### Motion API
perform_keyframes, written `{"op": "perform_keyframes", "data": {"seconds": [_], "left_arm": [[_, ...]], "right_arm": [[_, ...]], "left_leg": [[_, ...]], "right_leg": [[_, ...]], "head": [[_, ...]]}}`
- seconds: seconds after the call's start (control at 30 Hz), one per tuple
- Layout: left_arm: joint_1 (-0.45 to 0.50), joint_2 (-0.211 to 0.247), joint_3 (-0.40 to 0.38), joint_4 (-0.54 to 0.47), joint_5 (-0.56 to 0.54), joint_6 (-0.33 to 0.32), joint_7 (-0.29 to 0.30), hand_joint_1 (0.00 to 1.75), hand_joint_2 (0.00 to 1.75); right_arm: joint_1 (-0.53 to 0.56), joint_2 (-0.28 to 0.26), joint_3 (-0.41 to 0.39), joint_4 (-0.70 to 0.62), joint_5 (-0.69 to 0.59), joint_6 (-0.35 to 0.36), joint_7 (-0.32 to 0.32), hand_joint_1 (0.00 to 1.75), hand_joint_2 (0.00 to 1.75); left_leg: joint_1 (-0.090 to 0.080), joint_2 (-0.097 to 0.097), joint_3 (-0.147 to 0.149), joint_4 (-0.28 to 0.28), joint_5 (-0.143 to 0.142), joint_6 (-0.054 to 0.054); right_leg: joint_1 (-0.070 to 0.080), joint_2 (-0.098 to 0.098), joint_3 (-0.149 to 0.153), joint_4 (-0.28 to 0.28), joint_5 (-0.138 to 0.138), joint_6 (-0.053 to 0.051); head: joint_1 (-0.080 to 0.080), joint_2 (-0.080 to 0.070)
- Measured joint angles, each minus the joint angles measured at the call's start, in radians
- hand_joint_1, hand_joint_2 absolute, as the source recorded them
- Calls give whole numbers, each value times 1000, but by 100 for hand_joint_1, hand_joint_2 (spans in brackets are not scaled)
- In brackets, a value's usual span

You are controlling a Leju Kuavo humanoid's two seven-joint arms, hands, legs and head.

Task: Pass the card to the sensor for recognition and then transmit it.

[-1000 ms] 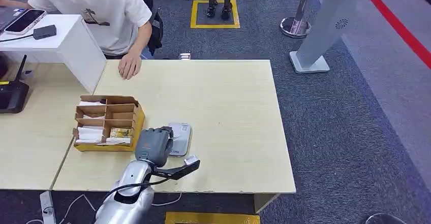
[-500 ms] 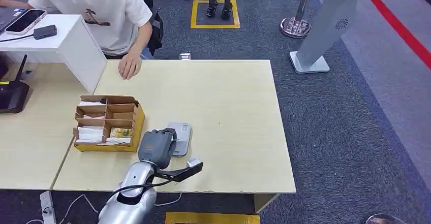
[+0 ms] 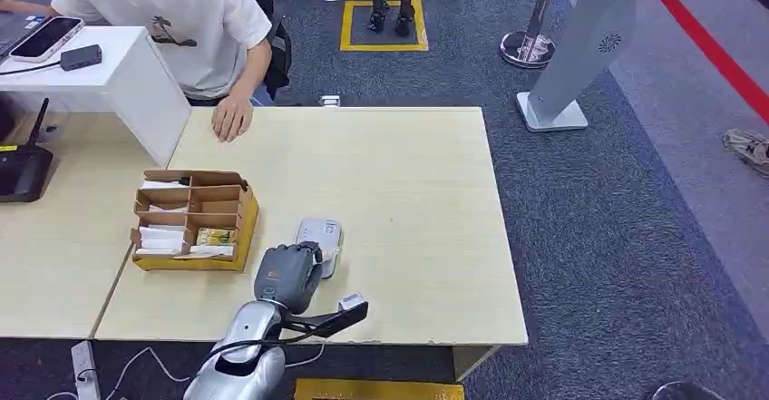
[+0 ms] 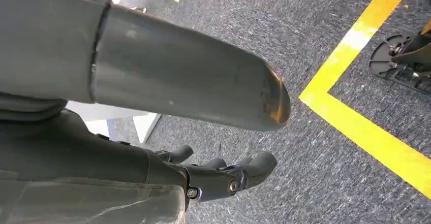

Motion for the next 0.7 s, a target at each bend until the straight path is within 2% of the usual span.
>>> {"op": "perform_keyframes", "data": {"seconds": [0.33, 0.47, 0.7], "left_arm": [[1, 4, 0, 0, 3, 9, 4, 175, 175], [-14, 32, 24, -71, -8, -11, 38, 175, 175], [-27, 62, 58, -146, -15, -39, 42, 175, 175]], "right_arm": [[0, -1, -18, 0, 0, 0, 0, 0, 0], [1, -2, -18, 0, 0, 0, 6, 0, 0], [1, -6, -18, 0, 0, 0, 9, 0, 0]], "left_leg": [[0, 0, 0, 0, 0, 0], [0, 0, 0, 0, 0, 0], [0, 0, 0, 0, 0, 0]], "right_leg": [[0, 0, 0, 0, 0, 0], [0, 0, 0, 0, 0, 0], [0, 0, 0, 0, 0, 0]], "head": [[0, 0], [0, 0], [0, 0]]}}
